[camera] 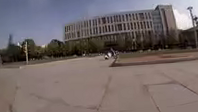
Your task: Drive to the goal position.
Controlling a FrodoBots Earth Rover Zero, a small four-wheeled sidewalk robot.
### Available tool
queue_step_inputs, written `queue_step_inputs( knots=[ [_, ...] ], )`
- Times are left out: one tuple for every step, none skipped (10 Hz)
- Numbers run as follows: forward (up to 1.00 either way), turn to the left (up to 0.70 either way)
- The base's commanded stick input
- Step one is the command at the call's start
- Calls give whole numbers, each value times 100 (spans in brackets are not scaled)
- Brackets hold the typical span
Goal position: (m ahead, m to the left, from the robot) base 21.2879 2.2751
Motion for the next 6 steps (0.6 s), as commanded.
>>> queue_step_inputs(
  knots=[
    [100,4],
    [100,4],
    [100,4],
    [100,4],
    [100,4],
    [100,4]
  ],
)
